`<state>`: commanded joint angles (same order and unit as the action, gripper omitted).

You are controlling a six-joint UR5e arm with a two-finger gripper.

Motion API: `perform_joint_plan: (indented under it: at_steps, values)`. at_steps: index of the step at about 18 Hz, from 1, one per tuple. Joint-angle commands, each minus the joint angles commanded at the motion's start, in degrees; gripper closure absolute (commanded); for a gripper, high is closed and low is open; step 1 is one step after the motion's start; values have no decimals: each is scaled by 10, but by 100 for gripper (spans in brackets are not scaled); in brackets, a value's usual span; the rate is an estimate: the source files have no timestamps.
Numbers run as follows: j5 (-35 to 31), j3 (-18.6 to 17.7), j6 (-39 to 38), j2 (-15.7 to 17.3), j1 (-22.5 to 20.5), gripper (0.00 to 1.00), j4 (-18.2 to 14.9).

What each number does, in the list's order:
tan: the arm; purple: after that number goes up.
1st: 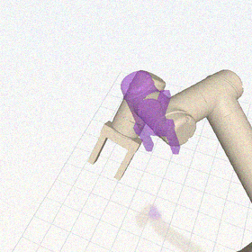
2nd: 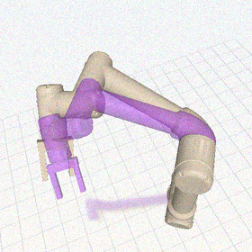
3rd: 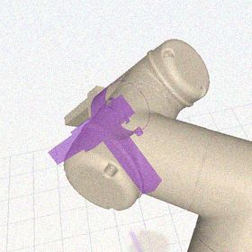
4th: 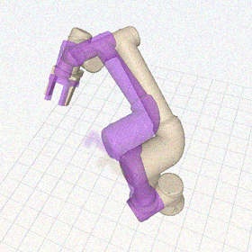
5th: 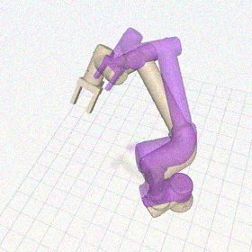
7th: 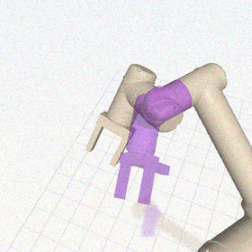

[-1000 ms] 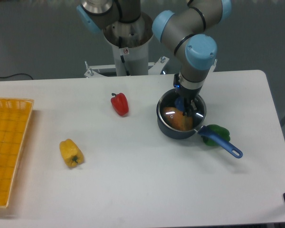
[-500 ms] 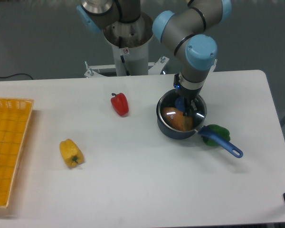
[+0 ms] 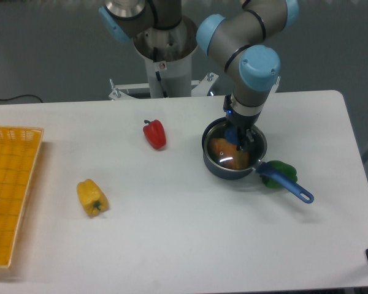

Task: Close the pot lid
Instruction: 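Lower the glass lid onto the saucepan rim and settle it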

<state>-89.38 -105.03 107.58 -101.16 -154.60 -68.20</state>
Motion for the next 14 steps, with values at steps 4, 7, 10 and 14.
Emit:
perform_joint_plan:
  at_steps: [4,7,10,14]
  values:
    - [-1,-3,0,0,2,17,-1]
    - [-1,1,0,0,2,9,-3]
    - [-2,4,-3,0,5,1,-6]
    - [-1,12,-17,1,6,0,-12]
